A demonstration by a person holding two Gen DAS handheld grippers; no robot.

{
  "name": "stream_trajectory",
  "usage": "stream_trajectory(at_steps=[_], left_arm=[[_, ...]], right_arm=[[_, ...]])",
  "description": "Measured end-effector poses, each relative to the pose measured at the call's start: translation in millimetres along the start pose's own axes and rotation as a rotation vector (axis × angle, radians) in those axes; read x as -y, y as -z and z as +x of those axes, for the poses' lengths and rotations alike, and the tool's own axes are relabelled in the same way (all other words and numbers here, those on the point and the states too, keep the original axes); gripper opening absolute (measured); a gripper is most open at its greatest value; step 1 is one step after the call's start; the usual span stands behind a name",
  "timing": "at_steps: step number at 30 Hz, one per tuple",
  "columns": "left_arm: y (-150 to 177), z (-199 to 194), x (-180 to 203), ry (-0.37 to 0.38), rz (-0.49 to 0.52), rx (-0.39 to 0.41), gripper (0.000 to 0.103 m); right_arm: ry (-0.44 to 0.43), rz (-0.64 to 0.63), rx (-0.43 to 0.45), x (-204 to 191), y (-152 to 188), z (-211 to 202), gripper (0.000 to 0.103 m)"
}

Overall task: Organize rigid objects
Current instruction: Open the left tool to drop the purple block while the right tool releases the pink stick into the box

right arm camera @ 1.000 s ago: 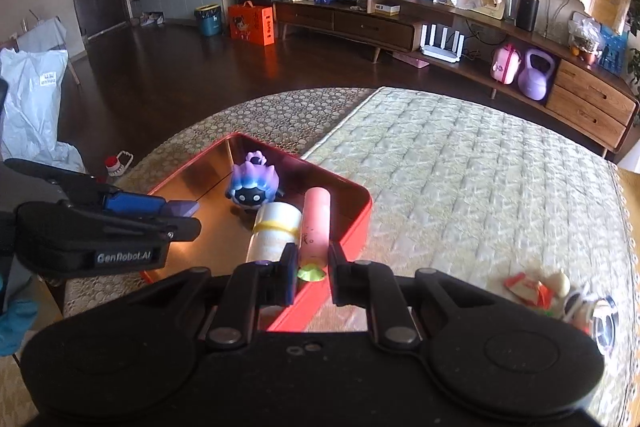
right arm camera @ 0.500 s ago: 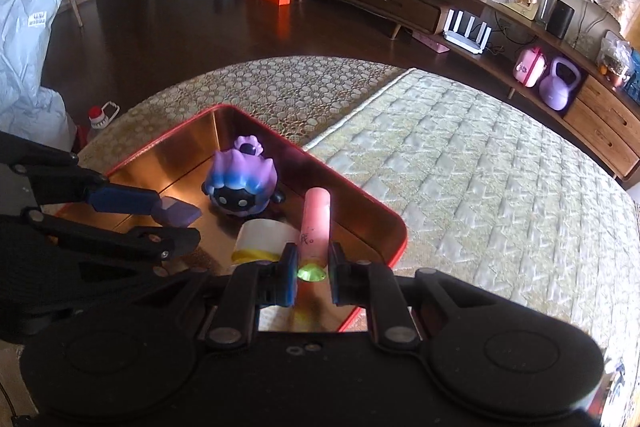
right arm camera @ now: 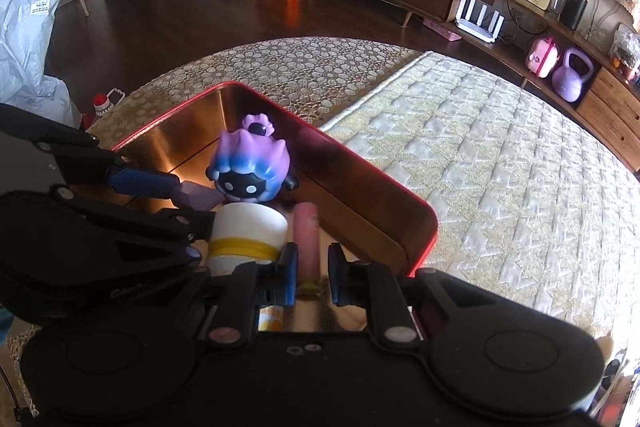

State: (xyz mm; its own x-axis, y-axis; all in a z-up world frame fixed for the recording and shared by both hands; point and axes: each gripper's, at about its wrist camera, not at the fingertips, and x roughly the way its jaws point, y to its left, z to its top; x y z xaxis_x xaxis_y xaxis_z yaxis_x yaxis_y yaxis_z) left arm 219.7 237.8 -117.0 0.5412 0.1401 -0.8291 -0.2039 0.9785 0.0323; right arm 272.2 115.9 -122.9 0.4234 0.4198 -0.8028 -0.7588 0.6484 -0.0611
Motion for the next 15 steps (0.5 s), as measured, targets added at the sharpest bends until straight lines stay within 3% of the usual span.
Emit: stream_trajectory(at_steps=[11,15], left_arm=[[-4.5,6.4,8.3,-0.047,0.046,-0.012,0.037],[-3.2,2.3,7.1,-0.051,0.028,-0.01,0.046]], right_arm=[[-0.044,0.052,0.026,11.5,10.7,-26.7,0.026],[-0.079,0.077,0.043,15.8,14.0,-37.9,0.033]])
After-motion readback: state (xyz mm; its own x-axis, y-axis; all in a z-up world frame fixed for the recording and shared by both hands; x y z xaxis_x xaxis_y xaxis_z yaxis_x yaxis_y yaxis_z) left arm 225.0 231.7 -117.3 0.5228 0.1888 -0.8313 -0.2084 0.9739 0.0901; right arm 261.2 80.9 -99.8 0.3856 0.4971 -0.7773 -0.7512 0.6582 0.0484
